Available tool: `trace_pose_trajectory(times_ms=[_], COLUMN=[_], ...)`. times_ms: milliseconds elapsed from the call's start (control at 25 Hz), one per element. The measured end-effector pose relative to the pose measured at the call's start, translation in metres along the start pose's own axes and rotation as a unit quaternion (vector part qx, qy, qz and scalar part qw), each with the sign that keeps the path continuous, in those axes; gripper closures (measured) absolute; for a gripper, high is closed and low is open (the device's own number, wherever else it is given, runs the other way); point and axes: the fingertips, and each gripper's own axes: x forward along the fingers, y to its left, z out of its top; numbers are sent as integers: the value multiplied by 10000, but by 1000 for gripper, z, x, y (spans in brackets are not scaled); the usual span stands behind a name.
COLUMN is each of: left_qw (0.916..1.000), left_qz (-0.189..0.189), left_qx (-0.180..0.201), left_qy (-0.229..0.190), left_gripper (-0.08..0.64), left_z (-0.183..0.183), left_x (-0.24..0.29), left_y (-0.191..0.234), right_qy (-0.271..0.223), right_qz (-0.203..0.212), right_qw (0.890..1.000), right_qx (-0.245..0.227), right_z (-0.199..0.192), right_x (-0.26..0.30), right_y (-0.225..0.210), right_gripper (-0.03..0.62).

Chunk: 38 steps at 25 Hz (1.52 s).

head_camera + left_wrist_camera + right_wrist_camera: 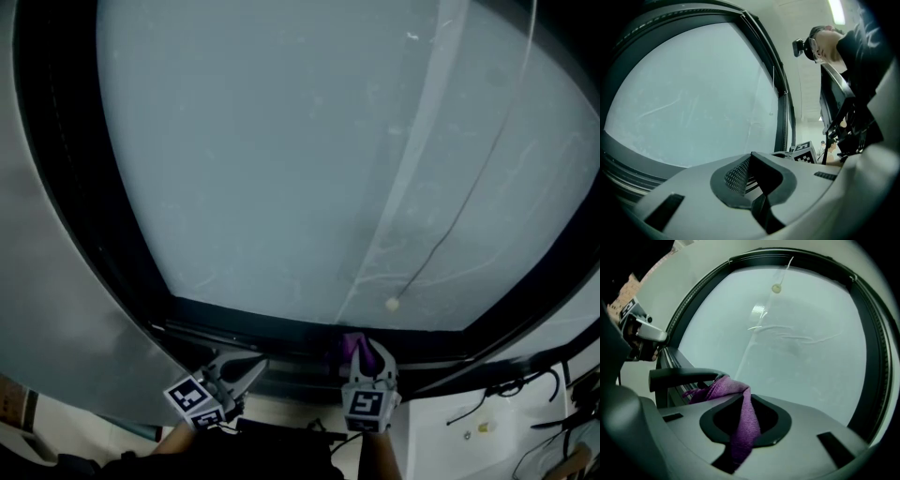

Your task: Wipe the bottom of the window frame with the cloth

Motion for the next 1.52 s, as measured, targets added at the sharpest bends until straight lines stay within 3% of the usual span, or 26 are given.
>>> trace_pose_trajectory(times_ms=[200, 400, 600, 880, 1200, 1520], left_qw=[10000, 9998, 9996, 9999, 9997, 9995], left_qz=[52, 147, 259, 117, -155, -166], left_qx=[74, 133, 85, 105, 96, 265], left_qy=[12, 33, 32, -5, -136, -69], left_gripper=[563, 563, 563, 563, 563, 563], left_z=[0, 2, -1, -2, -3, -4], left_x=[4, 0, -1, 20, 56, 94], left_y=[-5, -8, -8, -18, -38, -45], right_qy=[-89, 211, 492, 702, 758, 728], right_qz=[-6, -142, -255, -252, -122, 31], right_qw=[9996, 9979, 9979, 9966, 9969, 9971], right_qx=[258, 602, 332, 361, 162, 236], right_z=[10, 6, -7, -25, -38, -50], right_x=[10, 20, 22, 17, 11, 9], right_y=[-13, -16, -21, -33, -53, -73], right_gripper=[532, 532, 532, 532, 532, 532])
